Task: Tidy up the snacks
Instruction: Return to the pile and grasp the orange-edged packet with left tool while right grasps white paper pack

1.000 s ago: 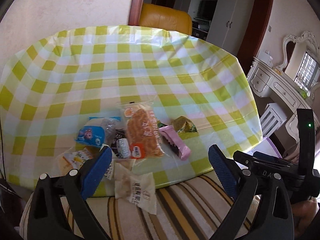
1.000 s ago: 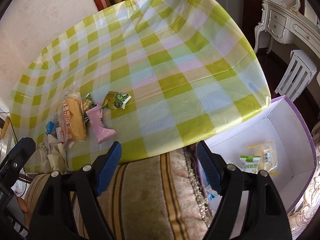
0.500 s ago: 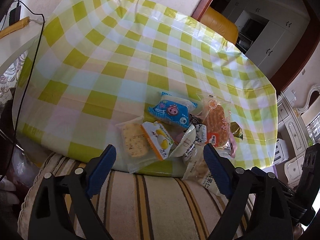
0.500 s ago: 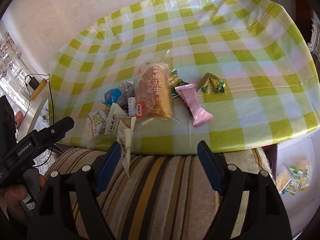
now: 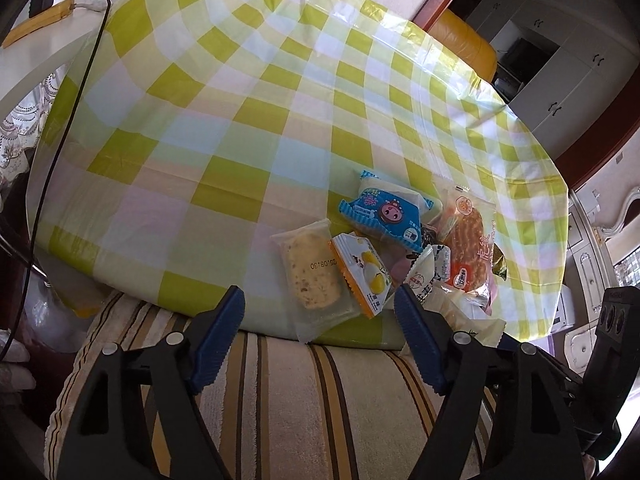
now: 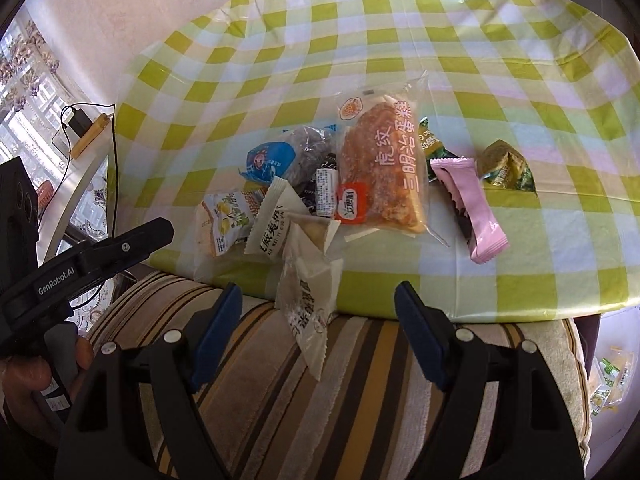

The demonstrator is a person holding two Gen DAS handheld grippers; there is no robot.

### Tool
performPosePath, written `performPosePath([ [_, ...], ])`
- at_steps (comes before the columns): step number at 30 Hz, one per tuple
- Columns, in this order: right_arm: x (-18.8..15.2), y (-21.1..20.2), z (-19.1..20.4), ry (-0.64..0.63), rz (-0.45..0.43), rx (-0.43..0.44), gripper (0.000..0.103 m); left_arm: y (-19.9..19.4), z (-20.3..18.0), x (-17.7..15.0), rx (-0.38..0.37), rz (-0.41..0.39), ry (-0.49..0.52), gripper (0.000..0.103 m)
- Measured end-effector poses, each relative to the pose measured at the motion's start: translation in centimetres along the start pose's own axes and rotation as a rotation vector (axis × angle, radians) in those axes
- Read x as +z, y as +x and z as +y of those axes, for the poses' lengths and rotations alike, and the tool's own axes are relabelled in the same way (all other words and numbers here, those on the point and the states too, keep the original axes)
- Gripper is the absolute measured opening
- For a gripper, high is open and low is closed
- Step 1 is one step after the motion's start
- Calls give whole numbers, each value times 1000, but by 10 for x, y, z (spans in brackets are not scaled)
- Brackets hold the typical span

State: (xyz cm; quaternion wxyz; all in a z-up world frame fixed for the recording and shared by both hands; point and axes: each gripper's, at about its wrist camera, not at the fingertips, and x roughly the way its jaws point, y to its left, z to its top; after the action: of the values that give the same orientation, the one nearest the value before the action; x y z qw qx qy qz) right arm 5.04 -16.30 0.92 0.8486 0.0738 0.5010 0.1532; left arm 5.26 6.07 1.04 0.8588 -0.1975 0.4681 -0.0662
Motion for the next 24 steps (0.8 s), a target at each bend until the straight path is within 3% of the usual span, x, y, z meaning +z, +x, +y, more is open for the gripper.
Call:
performPosePath([
  [10, 8, 21, 4, -5, 46, 20, 78, 11, -5, 3, -12, 38, 22, 62],
  [14, 8, 28, -1, 17, 67, 23, 67, 19, -13, 6, -38, 53, 45, 59],
  [24, 10, 40, -6, 43, 92, 45, 54, 46, -23, 14, -84, 105, 43, 51],
])
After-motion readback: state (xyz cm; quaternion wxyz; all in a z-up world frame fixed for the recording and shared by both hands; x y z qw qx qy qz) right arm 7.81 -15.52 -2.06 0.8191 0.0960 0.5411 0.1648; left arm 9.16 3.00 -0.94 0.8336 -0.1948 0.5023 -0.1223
